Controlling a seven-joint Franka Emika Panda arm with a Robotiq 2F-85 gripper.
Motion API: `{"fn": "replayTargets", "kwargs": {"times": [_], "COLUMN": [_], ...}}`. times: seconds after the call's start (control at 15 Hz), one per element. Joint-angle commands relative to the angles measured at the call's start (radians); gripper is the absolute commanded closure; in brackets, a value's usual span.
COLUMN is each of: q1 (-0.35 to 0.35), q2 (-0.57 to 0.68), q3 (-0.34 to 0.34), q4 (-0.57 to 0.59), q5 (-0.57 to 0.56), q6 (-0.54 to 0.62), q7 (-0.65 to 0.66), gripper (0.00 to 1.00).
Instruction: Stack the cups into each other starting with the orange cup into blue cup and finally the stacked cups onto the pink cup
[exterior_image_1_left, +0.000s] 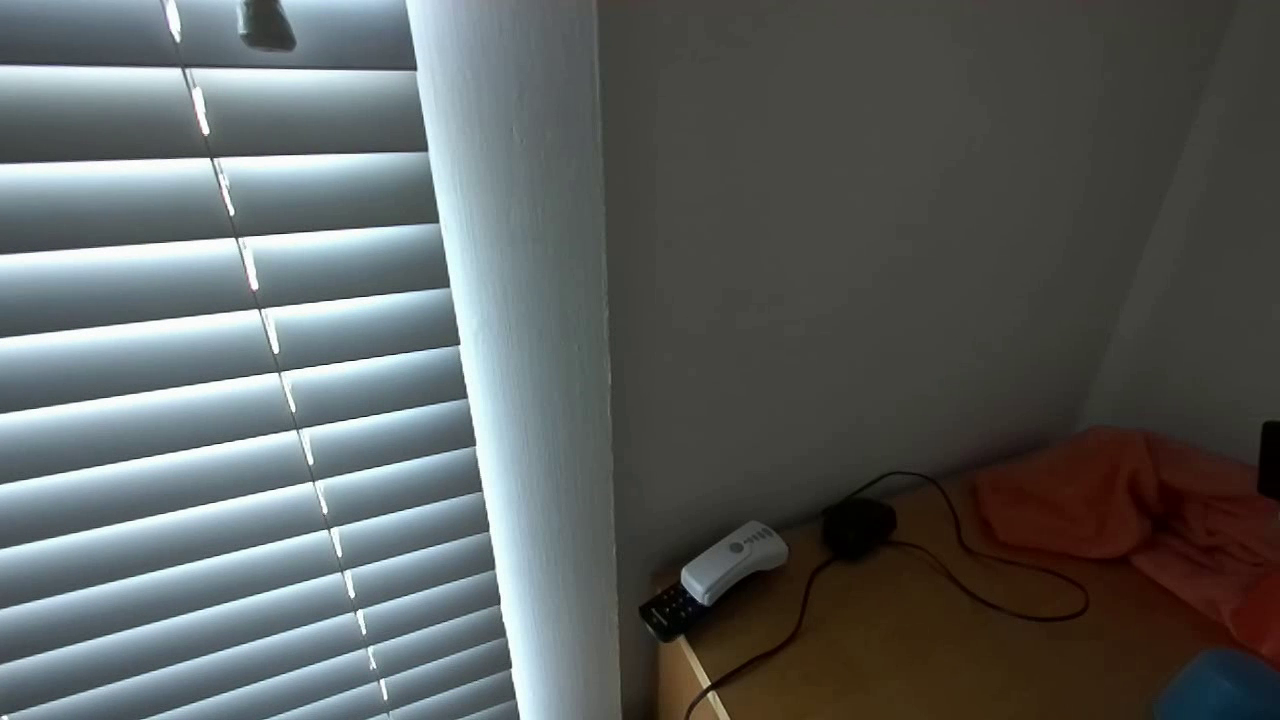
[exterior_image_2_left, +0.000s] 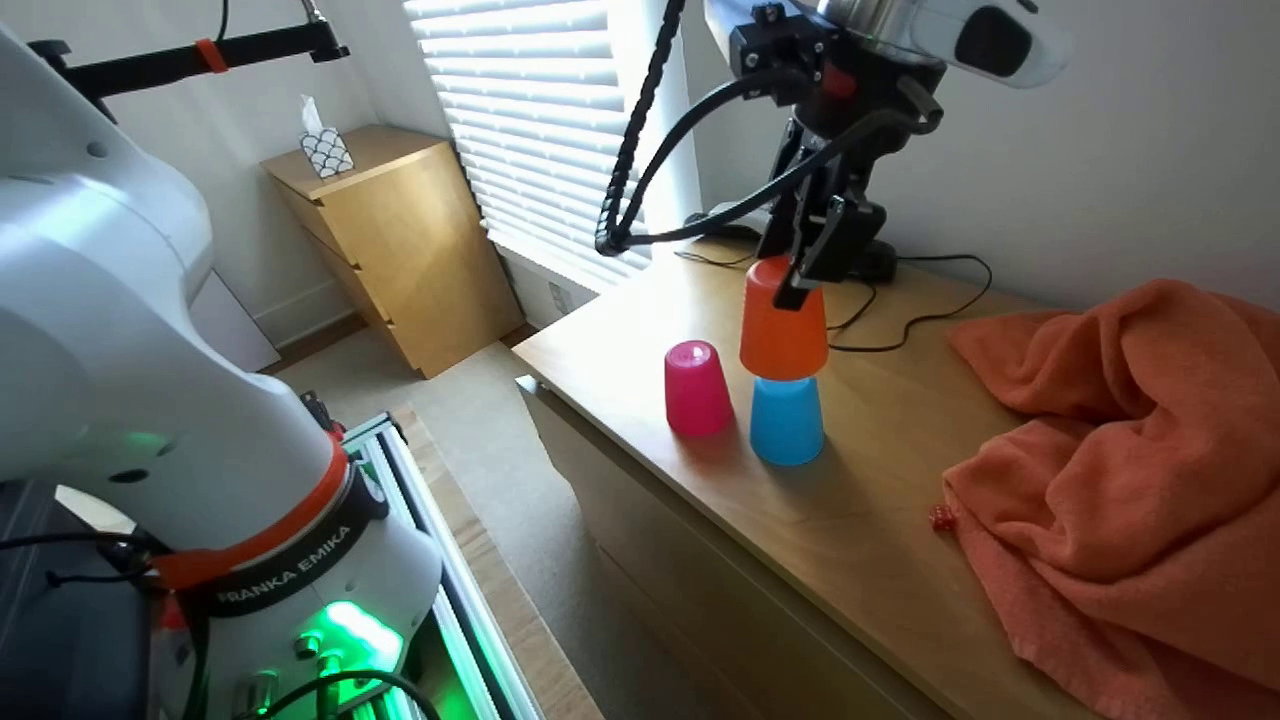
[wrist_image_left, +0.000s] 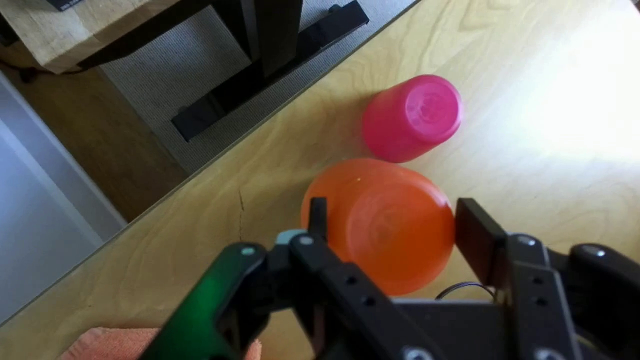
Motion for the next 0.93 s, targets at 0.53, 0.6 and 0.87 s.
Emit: {"fn": "replayTargets", "kwargs": {"times": [0.53, 0.6, 0.87], "q1": [-0.001, -0.002, 0.006], "q2": [0.175, 0.184, 0.225], "q3": [0.006, 0.006, 0.012], "q4": [0.078, 0.079, 0.070], "q5": [0.025, 0.024, 0.006], "q6": [-0.009, -0.005, 0.054], "q7": [-0.061, -0.063, -0.040], "gripper": [0.61, 0.61, 0.61]}}
